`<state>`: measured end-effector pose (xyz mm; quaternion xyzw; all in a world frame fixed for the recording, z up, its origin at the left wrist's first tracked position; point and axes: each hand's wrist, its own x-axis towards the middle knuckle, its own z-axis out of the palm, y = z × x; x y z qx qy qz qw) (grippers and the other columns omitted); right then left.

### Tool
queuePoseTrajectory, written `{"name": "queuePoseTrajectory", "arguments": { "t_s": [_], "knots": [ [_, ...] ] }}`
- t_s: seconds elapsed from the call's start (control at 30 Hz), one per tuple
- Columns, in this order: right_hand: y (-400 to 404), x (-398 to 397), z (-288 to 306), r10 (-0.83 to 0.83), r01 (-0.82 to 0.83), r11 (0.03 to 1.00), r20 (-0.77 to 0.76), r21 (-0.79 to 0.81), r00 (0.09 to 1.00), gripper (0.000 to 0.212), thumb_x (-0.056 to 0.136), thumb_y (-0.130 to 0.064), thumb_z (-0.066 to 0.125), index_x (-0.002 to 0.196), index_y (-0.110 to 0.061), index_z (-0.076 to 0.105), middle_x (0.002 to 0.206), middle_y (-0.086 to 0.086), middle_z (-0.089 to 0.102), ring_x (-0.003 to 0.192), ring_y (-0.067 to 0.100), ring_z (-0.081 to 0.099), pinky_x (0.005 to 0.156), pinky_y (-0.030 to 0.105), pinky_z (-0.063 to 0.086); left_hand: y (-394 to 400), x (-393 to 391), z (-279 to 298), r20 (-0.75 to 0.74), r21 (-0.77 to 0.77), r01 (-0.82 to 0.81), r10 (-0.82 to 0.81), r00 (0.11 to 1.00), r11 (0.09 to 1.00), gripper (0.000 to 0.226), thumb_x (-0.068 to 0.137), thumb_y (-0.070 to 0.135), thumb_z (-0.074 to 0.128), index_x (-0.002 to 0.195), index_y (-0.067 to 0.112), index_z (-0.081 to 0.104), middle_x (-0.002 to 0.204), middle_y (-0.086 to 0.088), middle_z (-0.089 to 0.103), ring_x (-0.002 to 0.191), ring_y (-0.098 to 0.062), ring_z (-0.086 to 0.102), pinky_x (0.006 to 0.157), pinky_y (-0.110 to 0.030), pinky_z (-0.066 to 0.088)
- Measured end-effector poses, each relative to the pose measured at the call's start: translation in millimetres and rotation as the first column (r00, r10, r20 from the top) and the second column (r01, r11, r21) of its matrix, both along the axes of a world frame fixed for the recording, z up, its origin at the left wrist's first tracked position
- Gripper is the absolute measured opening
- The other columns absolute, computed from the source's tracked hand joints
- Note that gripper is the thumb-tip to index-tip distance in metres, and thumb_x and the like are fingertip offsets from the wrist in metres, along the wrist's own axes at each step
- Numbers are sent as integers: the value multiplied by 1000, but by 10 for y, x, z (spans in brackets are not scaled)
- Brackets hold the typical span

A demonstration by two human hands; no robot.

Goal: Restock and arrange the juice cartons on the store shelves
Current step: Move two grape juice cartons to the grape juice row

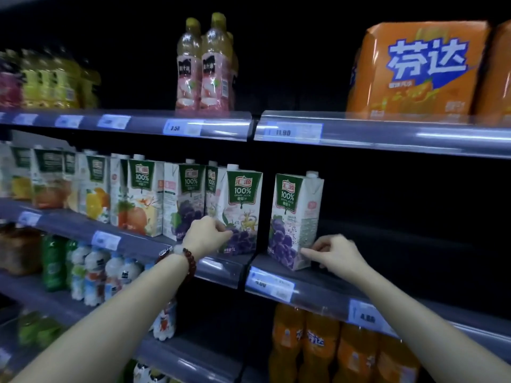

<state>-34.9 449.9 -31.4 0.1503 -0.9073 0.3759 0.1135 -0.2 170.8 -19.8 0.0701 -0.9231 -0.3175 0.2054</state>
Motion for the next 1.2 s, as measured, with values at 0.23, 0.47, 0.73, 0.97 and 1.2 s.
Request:
{"name": "queuePoseTrajectory", "arguments": {
  "t_s": [0.23, 0.47, 0.73, 0.97, 1.2],
  "knots": [
    [-310, 53, -96, -272, 272, 959, 9, -78, 962, 47, 67, -54, 79, 79, -13, 57, 75, -4, 63, 66, 5, 57, 47, 17, 37, -366, -283, -21, -81, -47, 49, -53, 995, 998, 38, 83, 48, 67, 77, 14, 53, 63, 5, 56, 56, -7, 53, 48, -21, 43],
    [-592, -56, -55, -309, 328, 902, 113, -279, 944, 76, 67, -37, 85, 121, -11, 39, 105, 2, 59, 95, 23, 62, 73, 28, 52, -382, -497, 20, -63, 216, 275, -268, 961, 937, 54, 77, 45, 74, 106, 19, 36, 94, 2, 56, 74, -3, 54, 54, -12, 44],
    [-798, -293, -241, -268, 283, 677, 131, -679, 955, 70, 57, -20, 91, 112, -20, 48, 103, 4, 67, 91, 21, 67, 79, 38, 58, -194, -724, -170, -75, 585, 209, -204, 976, 783, 108, 59, 53, 85, 142, 9, 32, 135, -12, 53, 120, -30, 54, 105, -44, 42],
    [-794, -244, -154, -289, 293, 657, 127, -694, 949, 66, 54, -14, 92, 109, -15, 56, 103, 7, 70, 91, 25, 68, 80, 39, 58, -156, -660, -132, -239, 739, 302, -185, 953, 602, 68, 52, 22, 93, 107, 19, 53, 105, -15, 69, 96, -38, 67, 92, -53, 52],
    [-760, -15, -116, -308, 250, 643, 54, -724, 950, 66, 53, -14, 93, 106, -19, 55, 100, 2, 70, 91, 19, 67, 79, 37, 58, -124, -533, -55, -398, 698, 483, -274, 875, 529, 61, 53, 12, 92, 89, 38, 52, 98, 3, 69, 92, -18, 69, 76, -30, 56]
  ]
}}
